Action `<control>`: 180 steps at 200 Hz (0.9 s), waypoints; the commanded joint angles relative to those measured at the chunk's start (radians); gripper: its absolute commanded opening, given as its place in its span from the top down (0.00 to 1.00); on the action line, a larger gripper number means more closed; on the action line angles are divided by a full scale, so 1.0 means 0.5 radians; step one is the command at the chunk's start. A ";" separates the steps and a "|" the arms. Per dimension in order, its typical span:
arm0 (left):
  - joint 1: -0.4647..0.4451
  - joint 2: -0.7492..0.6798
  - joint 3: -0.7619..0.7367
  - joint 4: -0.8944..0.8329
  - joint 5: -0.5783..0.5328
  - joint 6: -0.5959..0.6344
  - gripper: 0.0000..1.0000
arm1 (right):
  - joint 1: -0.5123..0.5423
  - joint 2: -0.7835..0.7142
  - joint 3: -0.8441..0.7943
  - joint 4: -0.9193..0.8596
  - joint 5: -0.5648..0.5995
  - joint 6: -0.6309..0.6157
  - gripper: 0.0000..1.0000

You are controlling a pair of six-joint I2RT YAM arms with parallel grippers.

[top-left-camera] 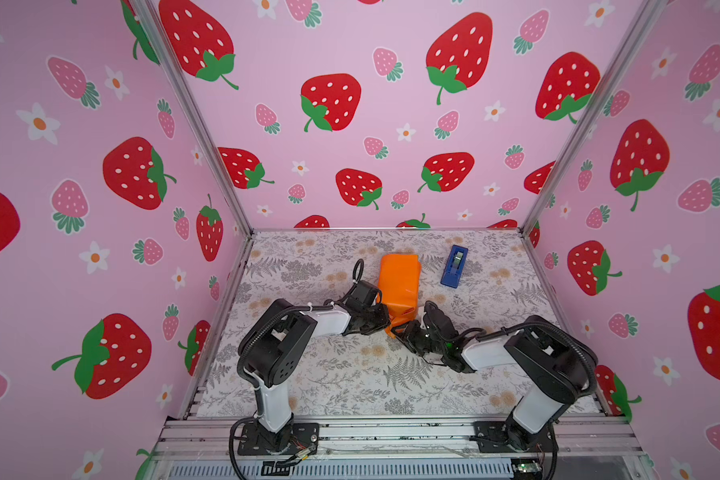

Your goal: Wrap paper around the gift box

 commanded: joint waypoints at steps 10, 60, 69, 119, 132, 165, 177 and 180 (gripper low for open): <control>-0.015 -0.106 0.098 -0.172 0.008 0.070 0.96 | -0.050 -0.097 -0.019 -0.215 0.048 -0.132 0.65; -0.017 -0.108 0.092 -0.169 0.019 0.065 0.97 | -0.133 -0.133 0.062 -0.368 0.077 -0.307 0.74; -0.018 -0.107 0.088 -0.159 0.017 0.058 0.98 | -0.147 -0.118 0.100 -0.391 0.070 -0.343 0.76; -0.014 -0.103 0.078 -0.174 -0.030 0.062 1.00 | -0.189 0.053 0.293 -0.431 -0.046 -0.475 0.84; -0.016 -0.090 0.079 -0.181 -0.030 0.063 1.00 | -0.195 0.088 0.318 -0.435 -0.046 -0.479 0.86; -0.014 -0.038 0.096 -0.200 -0.063 0.080 1.00 | -0.209 0.175 0.373 -0.434 -0.057 -0.490 0.92; -0.015 -0.012 0.107 -0.219 -0.097 0.102 1.00 | -0.211 0.198 0.386 -0.432 -0.067 -0.494 0.94; -0.014 -0.005 0.111 -0.222 -0.102 0.102 1.00 | -0.212 0.205 0.389 -0.432 -0.069 -0.497 0.95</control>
